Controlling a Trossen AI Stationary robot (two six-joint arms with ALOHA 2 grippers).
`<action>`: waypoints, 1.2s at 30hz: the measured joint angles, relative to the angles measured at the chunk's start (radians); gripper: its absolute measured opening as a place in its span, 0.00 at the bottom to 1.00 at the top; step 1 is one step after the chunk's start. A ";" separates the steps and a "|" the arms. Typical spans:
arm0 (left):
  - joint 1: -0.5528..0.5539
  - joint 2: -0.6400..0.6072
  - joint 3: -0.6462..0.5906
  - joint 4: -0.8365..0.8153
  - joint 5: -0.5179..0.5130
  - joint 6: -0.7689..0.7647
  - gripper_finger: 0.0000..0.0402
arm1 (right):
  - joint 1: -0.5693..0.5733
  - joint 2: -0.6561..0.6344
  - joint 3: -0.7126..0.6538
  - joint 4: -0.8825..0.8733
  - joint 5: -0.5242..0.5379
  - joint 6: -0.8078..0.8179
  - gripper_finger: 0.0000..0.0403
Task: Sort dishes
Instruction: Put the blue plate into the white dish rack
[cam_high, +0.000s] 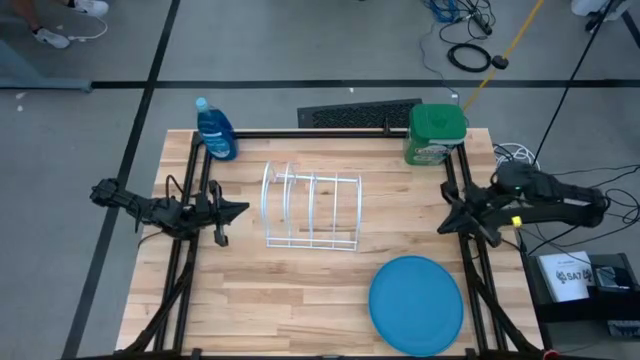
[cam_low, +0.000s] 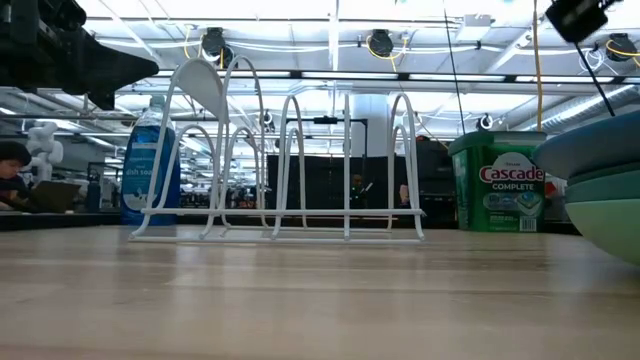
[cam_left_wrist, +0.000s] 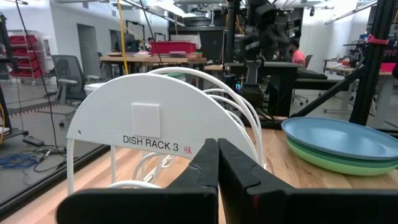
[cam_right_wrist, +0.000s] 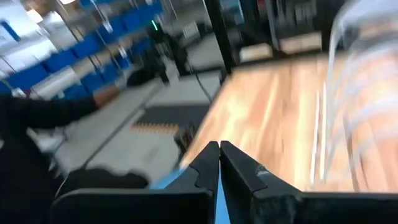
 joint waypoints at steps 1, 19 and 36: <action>0.000 0.000 0.000 0.000 0.000 0.000 0.00 | 0.000 0.015 0.000 -0.035 0.000 0.001 0.03; 0.001 0.000 0.000 0.093 -0.045 -0.159 0.00 | 0.000 0.460 -0.019 -0.230 0.002 -0.033 0.09; 0.001 0.000 0.000 0.104 -0.033 -0.098 0.00 | 0.075 0.818 -0.019 -0.180 0.111 -0.155 0.65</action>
